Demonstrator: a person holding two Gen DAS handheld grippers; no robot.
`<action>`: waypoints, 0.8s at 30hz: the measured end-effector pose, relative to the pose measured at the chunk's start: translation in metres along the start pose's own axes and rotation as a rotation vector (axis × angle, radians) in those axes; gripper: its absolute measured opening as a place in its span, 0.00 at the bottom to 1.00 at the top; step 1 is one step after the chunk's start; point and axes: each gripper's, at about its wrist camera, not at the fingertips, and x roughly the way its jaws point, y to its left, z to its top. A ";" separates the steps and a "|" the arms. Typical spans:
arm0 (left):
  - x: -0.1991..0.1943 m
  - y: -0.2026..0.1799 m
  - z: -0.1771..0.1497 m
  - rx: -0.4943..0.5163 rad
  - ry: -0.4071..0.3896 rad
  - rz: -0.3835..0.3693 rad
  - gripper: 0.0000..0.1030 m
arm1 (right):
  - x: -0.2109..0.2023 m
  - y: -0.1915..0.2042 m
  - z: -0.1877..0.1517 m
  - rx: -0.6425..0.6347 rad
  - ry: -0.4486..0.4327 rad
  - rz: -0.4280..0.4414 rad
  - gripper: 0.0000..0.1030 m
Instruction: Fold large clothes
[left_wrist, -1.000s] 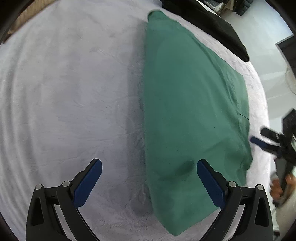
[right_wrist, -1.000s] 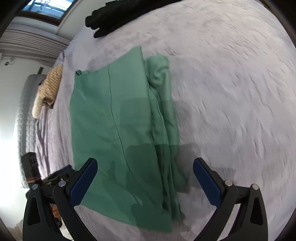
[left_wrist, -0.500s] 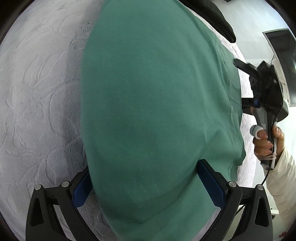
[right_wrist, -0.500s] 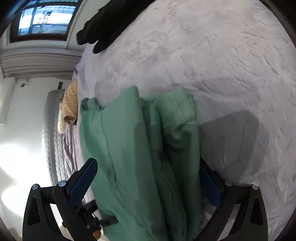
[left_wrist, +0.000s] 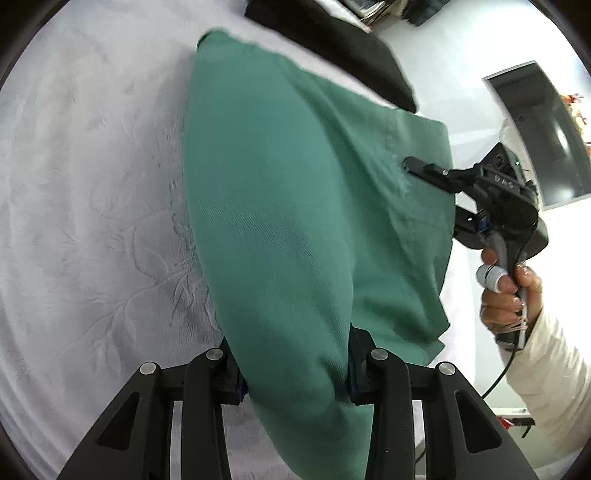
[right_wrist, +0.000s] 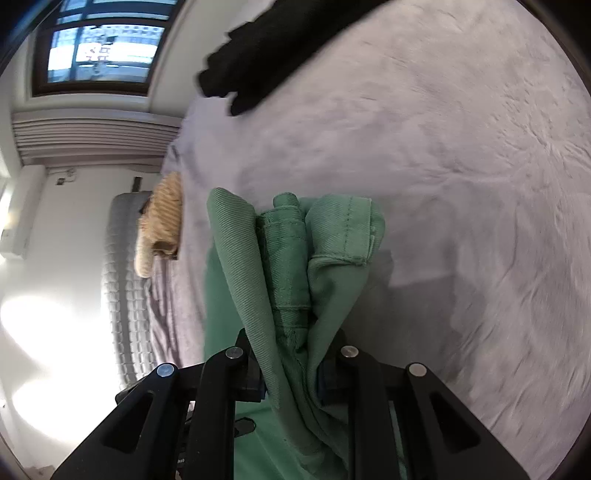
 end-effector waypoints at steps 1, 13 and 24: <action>-0.011 0.000 -0.003 0.009 -0.009 -0.004 0.38 | -0.003 0.009 -0.006 -0.007 -0.001 0.004 0.20; -0.132 0.069 -0.119 0.033 -0.008 0.102 0.39 | 0.051 0.077 -0.139 0.003 0.054 0.094 0.20; -0.140 0.152 -0.199 -0.105 0.104 0.297 0.62 | 0.123 0.066 -0.201 0.008 0.120 -0.341 0.44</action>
